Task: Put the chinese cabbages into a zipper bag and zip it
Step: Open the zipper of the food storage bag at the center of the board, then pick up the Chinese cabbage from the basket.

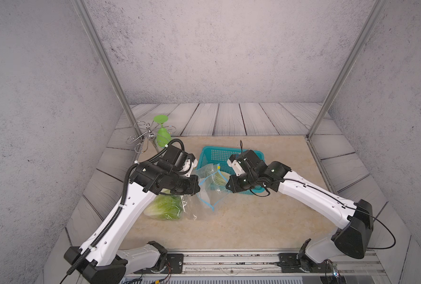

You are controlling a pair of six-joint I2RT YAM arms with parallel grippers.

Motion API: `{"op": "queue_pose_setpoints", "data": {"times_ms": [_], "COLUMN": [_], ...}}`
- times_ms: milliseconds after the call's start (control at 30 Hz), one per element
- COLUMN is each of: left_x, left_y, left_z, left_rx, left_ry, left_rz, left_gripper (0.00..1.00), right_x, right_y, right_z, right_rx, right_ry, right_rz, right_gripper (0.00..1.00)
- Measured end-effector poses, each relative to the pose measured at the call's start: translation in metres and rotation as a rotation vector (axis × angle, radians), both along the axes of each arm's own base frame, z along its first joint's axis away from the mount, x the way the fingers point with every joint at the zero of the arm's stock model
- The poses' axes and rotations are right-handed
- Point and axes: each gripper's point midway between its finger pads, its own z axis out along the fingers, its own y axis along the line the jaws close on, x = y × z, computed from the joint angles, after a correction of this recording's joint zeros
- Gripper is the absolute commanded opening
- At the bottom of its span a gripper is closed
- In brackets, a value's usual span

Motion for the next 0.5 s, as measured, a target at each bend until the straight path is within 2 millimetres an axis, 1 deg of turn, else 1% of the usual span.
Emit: {"op": "queue_pose_setpoints", "data": {"times_ms": [67, 100, 167, 200, 233, 300, 367, 433, 467, 500], "left_x": [0.005, 0.009, 0.014, 0.016, 0.017, 0.019, 0.02, 0.021, 0.021, 0.022], "left_y": [0.002, 0.005, 0.009, 0.012, 0.014, 0.017, 0.02, 0.021, 0.021, 0.022], "left_z": [-0.018, -0.026, -0.033, -0.034, -0.034, -0.033, -0.031, -0.029, -0.028, -0.026], "left_rx": [0.043, 0.063, 0.088, 0.094, 0.095, 0.094, 0.092, 0.091, 0.09, 0.087], "left_ry": [0.044, 0.061, 0.076, 0.077, 0.076, 0.07, 0.063, 0.06, 0.056, 0.052], "left_rz": [0.008, 0.014, 0.027, 0.035, 0.041, 0.049, 0.052, 0.054, 0.054, 0.054], "left_gripper": [0.0, 0.0, 0.0, 0.0, 0.0, 0.0, 0.0, 0.0, 0.0, 0.0], "right_x": [0.004, 0.011, 0.027, 0.04, 0.052, 0.073, 0.089, 0.106, 0.109, 0.111], "right_y": [0.004, 0.004, -0.004, -0.012, -0.021, -0.036, -0.035, -0.027, -0.026, -0.026], "right_z": [0.019, 0.029, 0.041, 0.044, 0.043, 0.032, 0.014, -0.017, -0.031, -0.048], "right_rx": [0.084, 0.135, 0.218, 0.245, 0.25, 0.21, 0.141, 0.06, 0.025, -0.015], "right_ry": [0.01, 0.012, 0.02, 0.011, 0.002, -0.02, -0.02, -0.017, -0.014, -0.001], "right_rz": [0.031, 0.033, 0.022, 0.002, -0.02, -0.054, -0.041, -0.014, 0.0, 0.013], "right_gripper": [0.42, 0.46, 0.56, 0.62, 0.65, 0.73, 0.81, 0.94, 0.99, 0.99]}}
